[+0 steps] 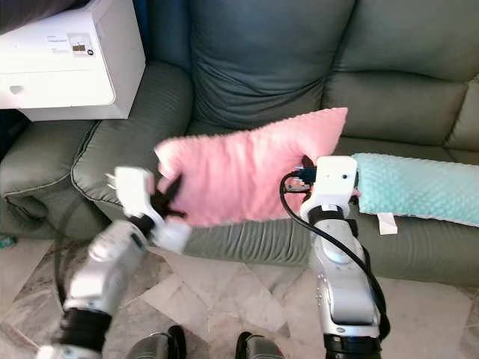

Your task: Move the pillow to the sofa

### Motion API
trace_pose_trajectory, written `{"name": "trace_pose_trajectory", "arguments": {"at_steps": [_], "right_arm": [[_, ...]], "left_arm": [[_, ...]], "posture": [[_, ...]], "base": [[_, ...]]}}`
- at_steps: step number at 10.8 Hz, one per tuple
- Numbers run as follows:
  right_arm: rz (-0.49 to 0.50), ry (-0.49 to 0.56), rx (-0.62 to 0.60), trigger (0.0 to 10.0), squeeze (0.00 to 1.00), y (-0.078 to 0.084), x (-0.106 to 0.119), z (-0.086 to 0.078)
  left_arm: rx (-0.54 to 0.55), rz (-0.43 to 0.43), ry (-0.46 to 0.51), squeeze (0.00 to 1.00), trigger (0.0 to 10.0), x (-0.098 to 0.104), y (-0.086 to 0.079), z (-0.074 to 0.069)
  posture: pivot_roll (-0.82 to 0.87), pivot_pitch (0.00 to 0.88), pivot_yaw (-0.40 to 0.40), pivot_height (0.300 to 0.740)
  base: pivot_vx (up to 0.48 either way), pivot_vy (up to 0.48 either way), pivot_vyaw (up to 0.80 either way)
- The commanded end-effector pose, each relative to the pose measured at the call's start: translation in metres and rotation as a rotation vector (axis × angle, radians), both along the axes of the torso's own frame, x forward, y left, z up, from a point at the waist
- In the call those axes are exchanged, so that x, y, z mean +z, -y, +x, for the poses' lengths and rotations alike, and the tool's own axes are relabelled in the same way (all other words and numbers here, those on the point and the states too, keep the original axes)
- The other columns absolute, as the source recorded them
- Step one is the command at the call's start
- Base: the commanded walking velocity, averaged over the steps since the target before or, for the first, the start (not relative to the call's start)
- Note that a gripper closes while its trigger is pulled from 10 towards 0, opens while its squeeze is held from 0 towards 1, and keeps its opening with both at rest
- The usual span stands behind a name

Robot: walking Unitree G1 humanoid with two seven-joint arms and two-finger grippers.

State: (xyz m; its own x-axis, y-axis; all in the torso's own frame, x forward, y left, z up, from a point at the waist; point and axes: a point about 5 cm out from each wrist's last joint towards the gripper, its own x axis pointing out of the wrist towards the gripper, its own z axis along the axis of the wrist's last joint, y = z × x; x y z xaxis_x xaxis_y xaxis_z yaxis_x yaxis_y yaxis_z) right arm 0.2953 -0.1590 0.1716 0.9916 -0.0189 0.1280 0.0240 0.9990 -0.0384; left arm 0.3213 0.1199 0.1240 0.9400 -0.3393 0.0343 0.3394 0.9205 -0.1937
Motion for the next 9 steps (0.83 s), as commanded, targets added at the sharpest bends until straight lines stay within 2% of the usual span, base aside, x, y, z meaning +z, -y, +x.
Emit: {"name": "trace_pose_trajectory", "arguments": {"at_steps": [1,4,9], "right_arm": [[0.002,0.031,0.008,10.0,0.0,-0.002,0.008,0.0],[0.015,0.033,0.028,10.0,0.0,-0.009,0.009,0.001],[0.014,0.038,0.042,10.0,0.0,-0.012,0.012,0.003]], "left_arm": [[0.013,0.008,0.023,0.0,10.0,0.004,-0.003,0.0],[0.008,0.007,0.038,0.0,10.0,0.006,-0.005,0.0],[-0.02,-0.013,0.032,0.0,10.0,0.005,0.0,-0.002]], "posture": [[-0.11,0.202,-0.043,0.74],[-0.11,0.205,-0.044,0.74],[-0.11,0.204,-0.05,0.74]], "base": [[0.0,0.0,0.0],[0.0,0.0,0.0],[0.308,0.0,0.0]]}}
